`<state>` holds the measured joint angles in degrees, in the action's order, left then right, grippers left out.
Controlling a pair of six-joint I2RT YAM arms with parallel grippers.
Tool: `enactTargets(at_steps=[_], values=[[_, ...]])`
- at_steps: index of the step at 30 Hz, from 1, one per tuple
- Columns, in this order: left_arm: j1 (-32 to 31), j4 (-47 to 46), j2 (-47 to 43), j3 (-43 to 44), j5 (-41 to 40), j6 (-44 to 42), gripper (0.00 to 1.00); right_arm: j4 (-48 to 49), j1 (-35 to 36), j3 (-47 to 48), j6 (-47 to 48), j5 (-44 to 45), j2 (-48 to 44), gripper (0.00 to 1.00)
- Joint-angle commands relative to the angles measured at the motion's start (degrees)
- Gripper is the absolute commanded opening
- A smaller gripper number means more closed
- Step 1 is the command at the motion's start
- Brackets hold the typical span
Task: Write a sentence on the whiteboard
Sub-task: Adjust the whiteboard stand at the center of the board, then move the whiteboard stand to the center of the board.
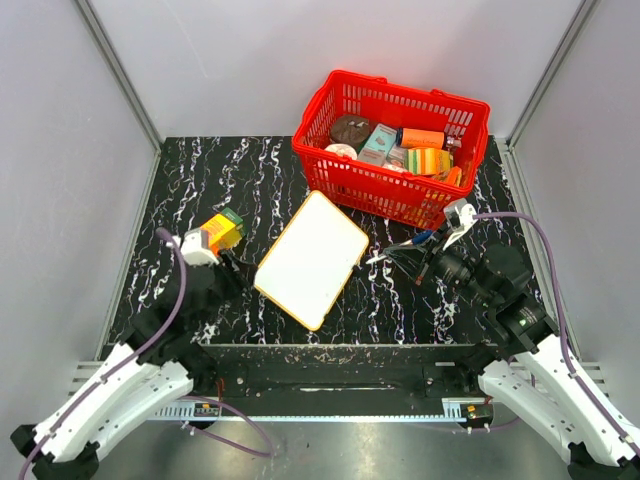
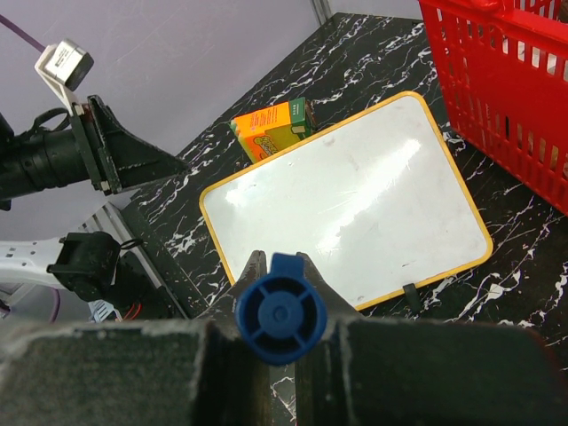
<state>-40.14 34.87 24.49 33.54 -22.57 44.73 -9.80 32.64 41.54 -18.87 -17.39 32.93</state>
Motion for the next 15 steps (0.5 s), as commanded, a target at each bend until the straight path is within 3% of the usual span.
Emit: enactTargets(at_steps=[1, 4, 15], values=[[-1.3, -9.3, 5.4, 4.9, -0.9, -7.7, 0.22, 0.0, 0.3, 0.9, 0.0, 0.6, -0.3, 0.00], [-3.6, -15.4, 8.8, 5.8, 1.6, -10.1, 0.00, -0.2, 0.2, 0.9, -0.1, 0.6, -0.5, 0.00], [-19.4, -22.9, 33.2, 9.4, 9.5, -14.2, 0.00, -1.4, 0.2, 1.0, 0.1, 1.7, -2.1, 0.00]])
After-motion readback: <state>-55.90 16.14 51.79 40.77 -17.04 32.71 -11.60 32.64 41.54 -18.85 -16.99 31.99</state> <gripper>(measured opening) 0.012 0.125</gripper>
